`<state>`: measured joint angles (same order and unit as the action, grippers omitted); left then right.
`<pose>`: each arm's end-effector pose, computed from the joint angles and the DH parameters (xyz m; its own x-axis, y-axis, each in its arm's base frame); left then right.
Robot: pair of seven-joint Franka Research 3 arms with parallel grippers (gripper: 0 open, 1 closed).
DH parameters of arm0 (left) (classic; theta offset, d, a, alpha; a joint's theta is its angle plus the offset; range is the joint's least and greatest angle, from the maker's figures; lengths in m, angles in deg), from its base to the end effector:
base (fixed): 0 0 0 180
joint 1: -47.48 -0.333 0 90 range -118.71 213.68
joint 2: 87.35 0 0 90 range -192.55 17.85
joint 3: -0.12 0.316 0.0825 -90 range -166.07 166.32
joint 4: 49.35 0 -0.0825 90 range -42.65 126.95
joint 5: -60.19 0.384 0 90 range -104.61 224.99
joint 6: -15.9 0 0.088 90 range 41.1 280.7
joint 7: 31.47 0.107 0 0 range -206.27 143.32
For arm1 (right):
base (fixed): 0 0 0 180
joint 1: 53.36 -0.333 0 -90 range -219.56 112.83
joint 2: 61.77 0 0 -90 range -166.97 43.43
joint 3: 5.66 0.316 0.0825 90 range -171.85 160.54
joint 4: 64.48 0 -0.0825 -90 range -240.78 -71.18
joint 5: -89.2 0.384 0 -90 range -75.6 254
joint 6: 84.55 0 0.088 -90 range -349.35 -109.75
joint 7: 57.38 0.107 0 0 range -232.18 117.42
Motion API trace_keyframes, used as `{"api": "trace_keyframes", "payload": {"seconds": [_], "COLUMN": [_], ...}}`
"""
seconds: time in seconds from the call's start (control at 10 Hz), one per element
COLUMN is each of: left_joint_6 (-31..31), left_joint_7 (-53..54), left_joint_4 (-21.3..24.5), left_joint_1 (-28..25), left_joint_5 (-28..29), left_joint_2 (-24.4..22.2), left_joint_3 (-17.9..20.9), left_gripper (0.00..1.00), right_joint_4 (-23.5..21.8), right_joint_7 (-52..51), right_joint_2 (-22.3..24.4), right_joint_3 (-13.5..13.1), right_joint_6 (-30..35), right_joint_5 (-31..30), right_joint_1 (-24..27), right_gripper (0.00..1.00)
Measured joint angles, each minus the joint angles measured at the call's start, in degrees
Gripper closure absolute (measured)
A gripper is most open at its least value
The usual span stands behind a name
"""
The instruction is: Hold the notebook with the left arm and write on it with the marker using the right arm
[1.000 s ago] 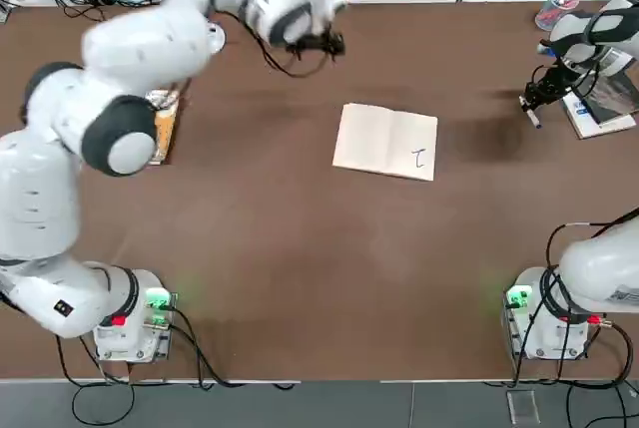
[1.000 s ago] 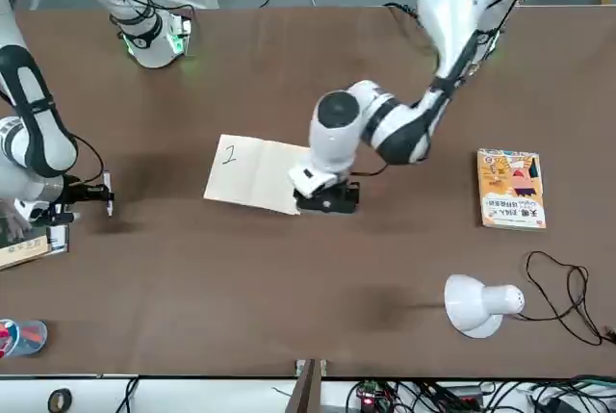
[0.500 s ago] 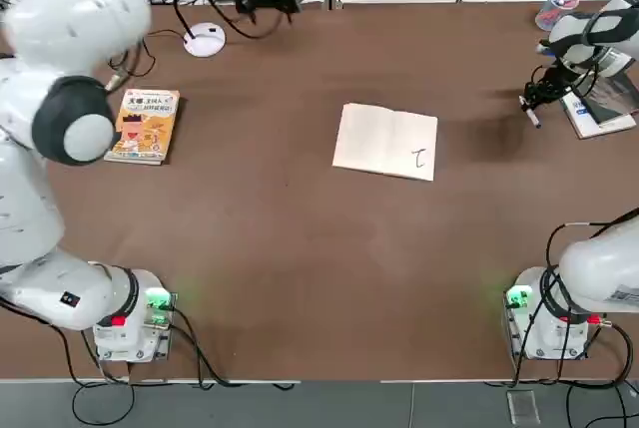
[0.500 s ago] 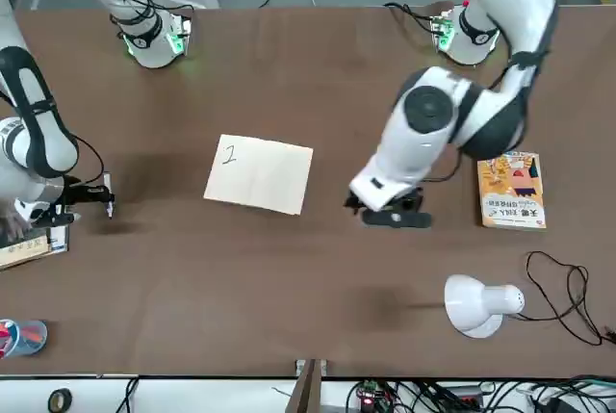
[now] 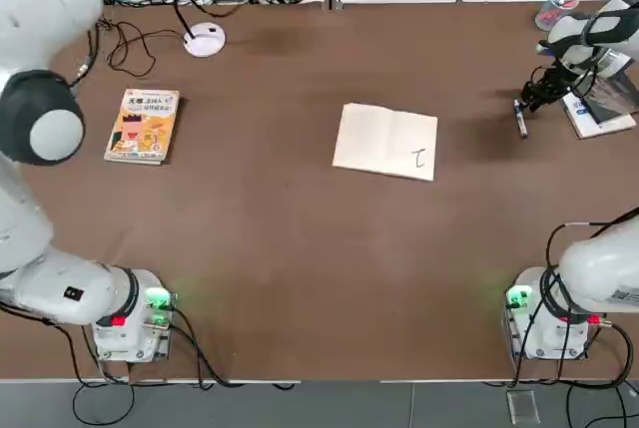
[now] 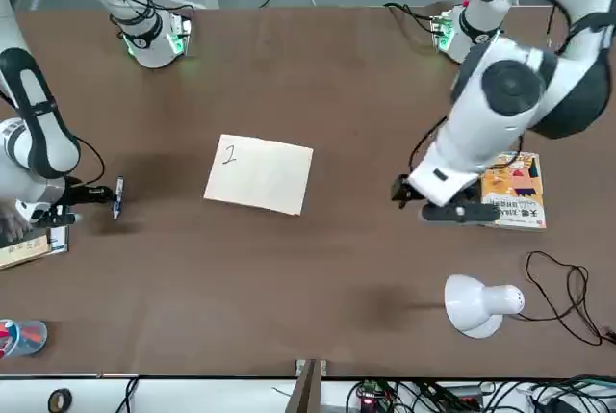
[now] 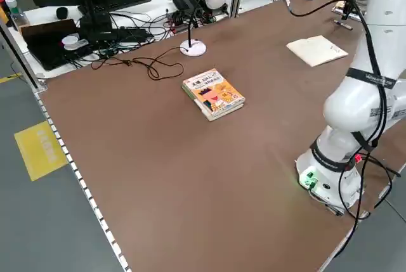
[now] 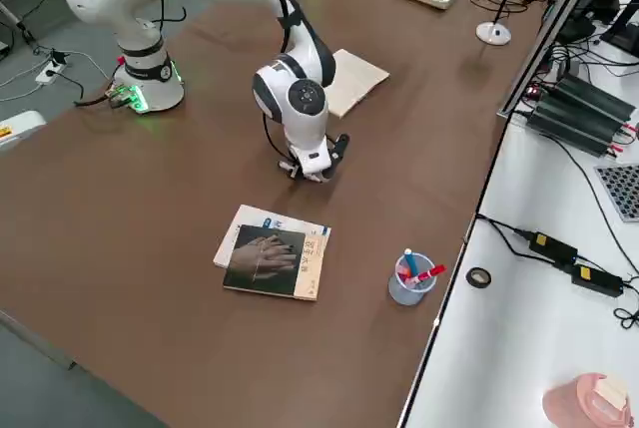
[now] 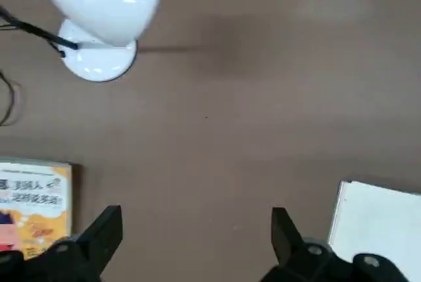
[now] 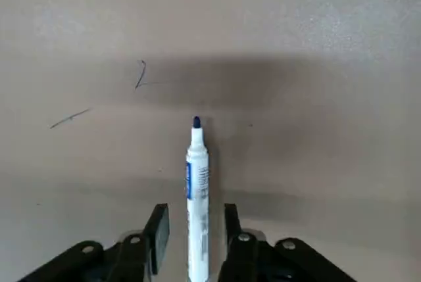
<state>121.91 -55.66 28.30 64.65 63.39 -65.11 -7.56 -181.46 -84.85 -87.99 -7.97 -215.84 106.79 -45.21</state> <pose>0.6316 -0.2701 0.5144 0.9947 -0.0092 0.1021 -0.0134 -0.9991 0.0410 0.5663 -0.0977 0.1998 0.9890 0.0865 -0.1204 0.0545 -0.9673 -0.2475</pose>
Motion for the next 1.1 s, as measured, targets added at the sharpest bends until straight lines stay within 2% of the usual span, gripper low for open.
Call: {"api": "trace_keyframes", "payload": {"seconds": [0.4,0.7,0.8,1.0,1.1], "left_joint_6": [-6.24,-10.54,-11.78,-14.16,-15.51], "left_joint_7": [10.26,16.30,18.35,22.23,23.84], "left_joint_4": [0.04,0.06,0.08,0.12,0.13], "left_joint_1": [-7.68,-12.19,-13.55,-15.99,-16.91], "left_joint_5": [-0.61,-1.20,-1.63,-2.18,-2.22], "left_joint_2": [-3.11,-5.35,-6.06,-7.41,-8.03], "left_joint_3": [-0.01,-0.04,-0.04,0.01,0.14], "left_gripper": [0.00,0.00,0.00,0.00,0.00], "right_joint_4": [1.06,3.37,4.21,5.48,6.07], "right_joint_7": [2.08,8.30,9.96,12.83,13.48], "right_joint_2": [0.51,3.32,4.52,7.22,8.77], "right_joint_3": [0.56,0.93,0.97,1.00,1.01], "right_joint_6": [0.28,1.88,2.73,3.33,3.85], "right_joint_5": [0.03,-1.46,-3.25,-8.51,-10.97], "right_joint_1": [-1.02,-5.35,-6.99,-9.33,-9.97], "right_gripper": [0.59,0.56,0.51,0.47,0.37]}}
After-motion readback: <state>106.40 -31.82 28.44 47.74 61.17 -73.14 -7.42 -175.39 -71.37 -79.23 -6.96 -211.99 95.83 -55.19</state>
